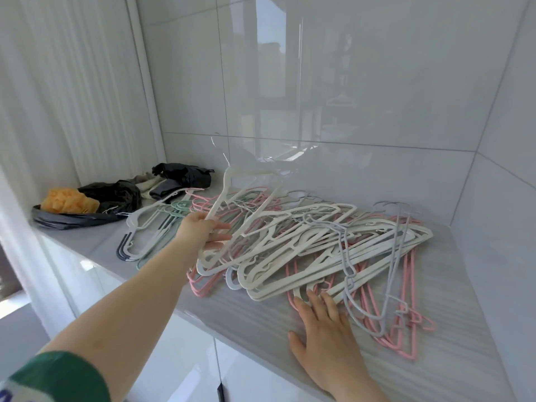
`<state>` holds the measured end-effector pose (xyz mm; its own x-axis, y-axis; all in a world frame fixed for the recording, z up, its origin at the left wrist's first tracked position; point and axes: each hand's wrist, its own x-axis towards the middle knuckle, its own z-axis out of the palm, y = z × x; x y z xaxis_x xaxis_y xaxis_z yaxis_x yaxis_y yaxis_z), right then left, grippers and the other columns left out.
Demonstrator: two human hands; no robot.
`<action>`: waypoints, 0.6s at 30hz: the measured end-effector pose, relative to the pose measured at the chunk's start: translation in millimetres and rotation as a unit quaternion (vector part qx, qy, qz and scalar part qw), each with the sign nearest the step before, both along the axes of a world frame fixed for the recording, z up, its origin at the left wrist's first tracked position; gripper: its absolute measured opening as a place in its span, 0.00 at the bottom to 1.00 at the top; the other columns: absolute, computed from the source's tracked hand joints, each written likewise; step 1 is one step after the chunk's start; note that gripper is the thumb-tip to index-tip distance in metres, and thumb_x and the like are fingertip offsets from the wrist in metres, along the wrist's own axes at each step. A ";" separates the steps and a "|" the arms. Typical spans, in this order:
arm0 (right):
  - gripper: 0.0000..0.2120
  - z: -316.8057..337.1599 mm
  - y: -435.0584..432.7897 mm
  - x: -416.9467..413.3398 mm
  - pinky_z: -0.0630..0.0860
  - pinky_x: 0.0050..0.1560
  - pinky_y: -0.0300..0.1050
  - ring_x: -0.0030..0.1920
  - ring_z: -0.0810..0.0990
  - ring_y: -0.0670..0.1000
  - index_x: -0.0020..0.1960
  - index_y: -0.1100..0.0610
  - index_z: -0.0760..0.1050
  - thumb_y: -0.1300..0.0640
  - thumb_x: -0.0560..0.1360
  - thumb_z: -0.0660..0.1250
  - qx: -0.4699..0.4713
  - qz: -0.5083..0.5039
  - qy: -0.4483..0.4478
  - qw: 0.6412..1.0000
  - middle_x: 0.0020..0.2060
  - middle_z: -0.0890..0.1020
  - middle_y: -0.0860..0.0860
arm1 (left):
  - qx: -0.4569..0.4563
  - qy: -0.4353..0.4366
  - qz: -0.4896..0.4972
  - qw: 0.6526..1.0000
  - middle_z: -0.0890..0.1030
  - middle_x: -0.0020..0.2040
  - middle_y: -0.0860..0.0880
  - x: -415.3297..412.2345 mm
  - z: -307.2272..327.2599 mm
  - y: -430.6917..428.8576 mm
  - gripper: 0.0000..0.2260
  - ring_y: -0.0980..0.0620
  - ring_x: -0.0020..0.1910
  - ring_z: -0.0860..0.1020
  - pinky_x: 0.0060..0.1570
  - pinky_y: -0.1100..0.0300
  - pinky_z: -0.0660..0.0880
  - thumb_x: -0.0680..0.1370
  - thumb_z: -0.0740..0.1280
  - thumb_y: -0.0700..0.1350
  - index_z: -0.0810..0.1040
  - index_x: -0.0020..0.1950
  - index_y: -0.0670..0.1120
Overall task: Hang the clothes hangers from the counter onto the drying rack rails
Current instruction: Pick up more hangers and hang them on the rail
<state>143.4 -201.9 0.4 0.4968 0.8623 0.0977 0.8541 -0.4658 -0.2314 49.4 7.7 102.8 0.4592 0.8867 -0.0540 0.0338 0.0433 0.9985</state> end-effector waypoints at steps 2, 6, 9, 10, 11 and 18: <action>0.34 -2.1 -0.5 0.0 0.45 0.73 0.51 0.75 0.42 0.51 0.75 0.43 0.47 0.37 0.69 0.38 0.030 0.006 -0.015 0.999 0.75 0.47 0.46 | 0.019 -0.028 0.000 0.999 0.80 0.40 0.47 -10.9 7.3 -8.2 0.04 0.57 0.22 0.79 0.22 0.66 0.76 0.80 0.56 0.37 0.69 0.54 0.41; 0.26 -7.2 0.2 2.0 0.74 0.55 0.55 0.64 0.74 0.56 0.65 0.49 0.67 0.45 0.68 0.59 0.079 0.014 -0.058 0.995 0.61 0.77 0.48 | 0.067 -0.044 0.014 0.997 0.77 0.36 0.48 -47.5 19.0 -25.8 0.09 0.58 0.16 0.70 0.19 0.69 0.70 0.80 0.56 0.37 0.73 0.45 0.46; 0.24 -9.3 -6.4 0.3 0.80 0.39 0.49 0.53 0.73 0.50 0.57 0.51 0.69 0.44 0.63 0.54 0.129 0.057 -0.120 0.983 0.49 0.81 0.48 | 0.091 -0.041 0.018 0.995 0.76 0.29 0.51 -89.0 27.7 -39.9 0.09 0.58 0.15 0.63 0.18 0.69 0.64 0.80 0.56 0.38 0.75 0.46 0.46; 0.23 -9.5 -6.8 -1.6 0.79 0.39 0.49 0.52 0.71 0.50 0.57 0.52 0.69 0.45 0.64 0.56 0.158 0.069 -0.130 0.976 0.50 0.81 0.49 | 0.099 -0.044 0.014 0.994 0.76 0.26 0.52 -104.5 31.0 -45.4 0.10 0.59 0.15 0.62 0.18 0.69 0.63 0.80 0.56 0.38 0.75 0.46 0.46; 0.21 -4.9 -6.4 -5.4 0.79 0.40 0.50 0.52 0.72 0.51 0.56 0.53 0.68 0.47 0.65 0.59 0.200 0.077 -0.131 0.968 0.49 0.81 0.51 | 0.104 -0.044 0.011 0.994 0.75 0.24 0.53 -119.7 34.4 -51.6 0.10 0.59 0.16 0.62 0.18 0.69 0.62 0.80 0.56 0.38 0.76 0.45 0.46; 0.20 88.6 29.5 -74.0 0.73 0.55 0.52 0.56 0.71 0.54 0.58 0.60 0.69 0.52 0.70 0.57 0.416 0.145 -0.119 0.890 0.52 0.80 0.61 | 0.128 0.015 0.058 0.990 0.71 0.21 0.53 -232.8 46.2 -96.8 0.09 0.58 0.17 0.60 0.17 0.68 0.61 0.80 0.58 0.40 0.76 0.46 0.49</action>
